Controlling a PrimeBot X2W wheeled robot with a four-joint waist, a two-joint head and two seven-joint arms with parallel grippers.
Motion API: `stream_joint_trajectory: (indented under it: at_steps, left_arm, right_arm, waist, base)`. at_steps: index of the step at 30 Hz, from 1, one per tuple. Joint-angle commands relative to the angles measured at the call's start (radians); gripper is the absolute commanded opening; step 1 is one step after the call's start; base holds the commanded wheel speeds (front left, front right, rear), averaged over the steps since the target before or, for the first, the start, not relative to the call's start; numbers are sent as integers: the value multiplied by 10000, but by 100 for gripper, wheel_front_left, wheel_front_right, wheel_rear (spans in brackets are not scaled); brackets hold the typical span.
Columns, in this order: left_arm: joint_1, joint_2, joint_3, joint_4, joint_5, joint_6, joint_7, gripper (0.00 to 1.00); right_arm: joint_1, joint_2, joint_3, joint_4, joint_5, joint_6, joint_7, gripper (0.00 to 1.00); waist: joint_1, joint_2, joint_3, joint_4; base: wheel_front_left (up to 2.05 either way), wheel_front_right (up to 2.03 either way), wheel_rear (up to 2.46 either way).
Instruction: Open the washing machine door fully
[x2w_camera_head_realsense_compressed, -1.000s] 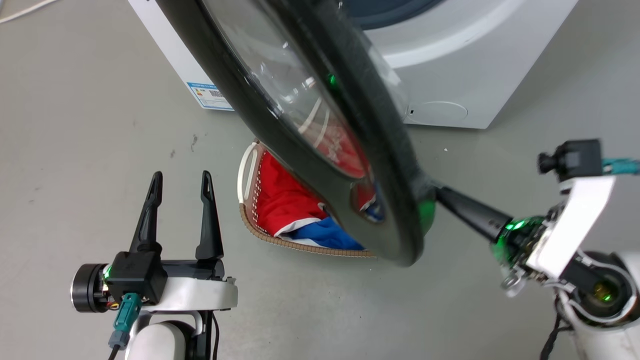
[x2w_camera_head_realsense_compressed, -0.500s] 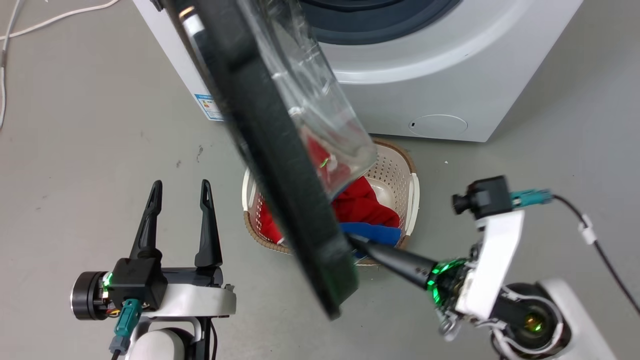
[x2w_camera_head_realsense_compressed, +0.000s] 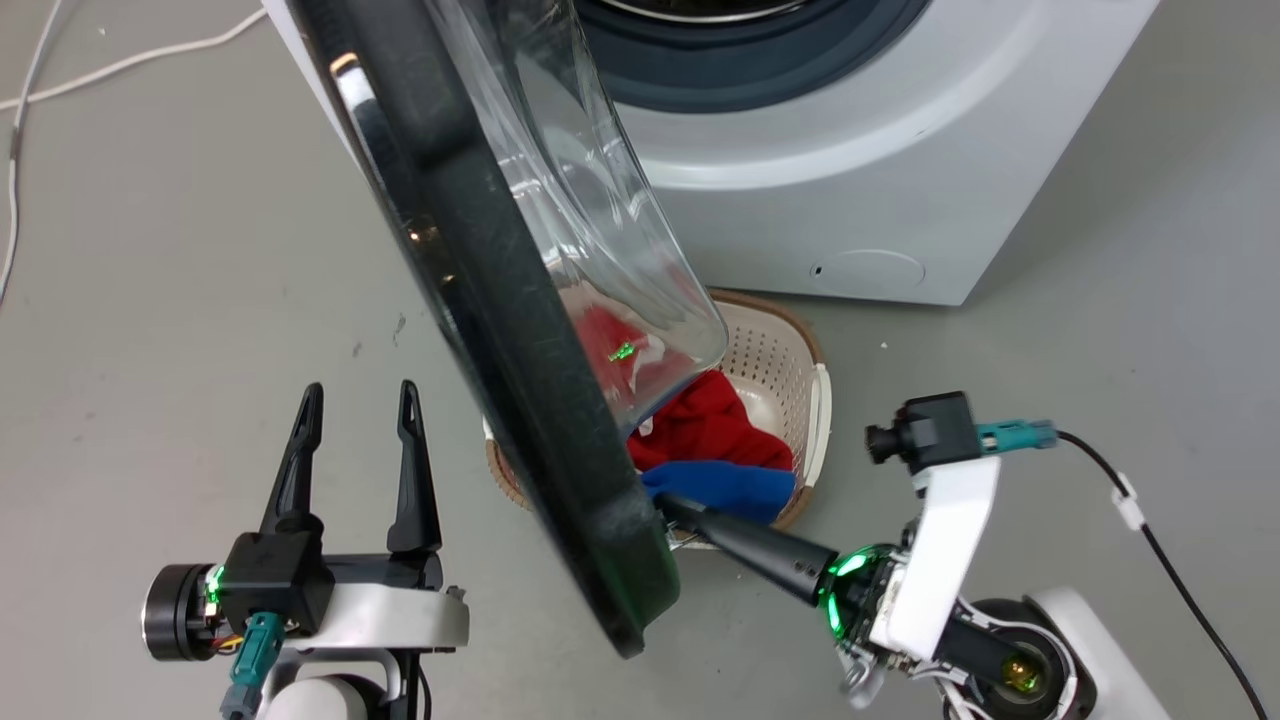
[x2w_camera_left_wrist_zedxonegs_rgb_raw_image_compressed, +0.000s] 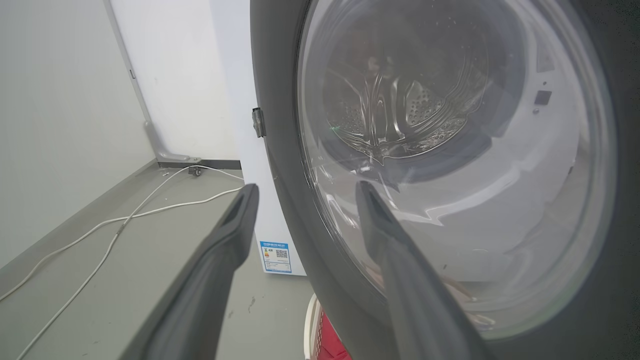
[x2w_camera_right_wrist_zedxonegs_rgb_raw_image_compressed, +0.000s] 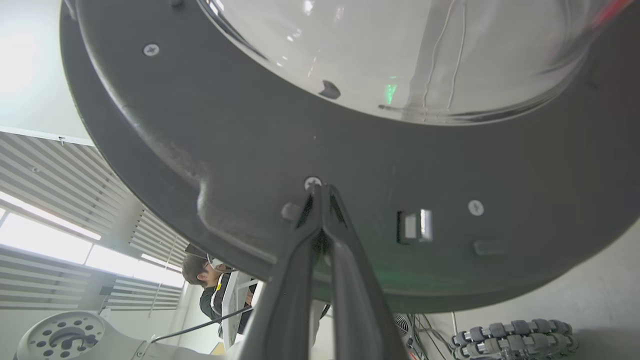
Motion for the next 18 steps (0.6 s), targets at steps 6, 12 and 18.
stream_joint_trajectory:
  at_steps: [6,12,18]
  left_arm:
    - [341,-1,122,68,111,-10,-26,100]
    - [681,-3,300,88,224,-77,-27,100]
    - [1016,-3,442,87,315,-116,-27,100]
  right_arm:
    - [267,4,-710,-145,-836,31,-1805,100]
    - [281,-601,-1036,-527,-2957,31,-4664,100]
    - [372,-1209,-1228,155,-5775,29,-8250,100]
  waist:
    - [1,0,-591,-208]
    - [1,0,-1128,-453]
    - [1,0,-1594,-623]
  base:
    - [0,0,0]
    - [0,0,0]
    - [0,0,0]
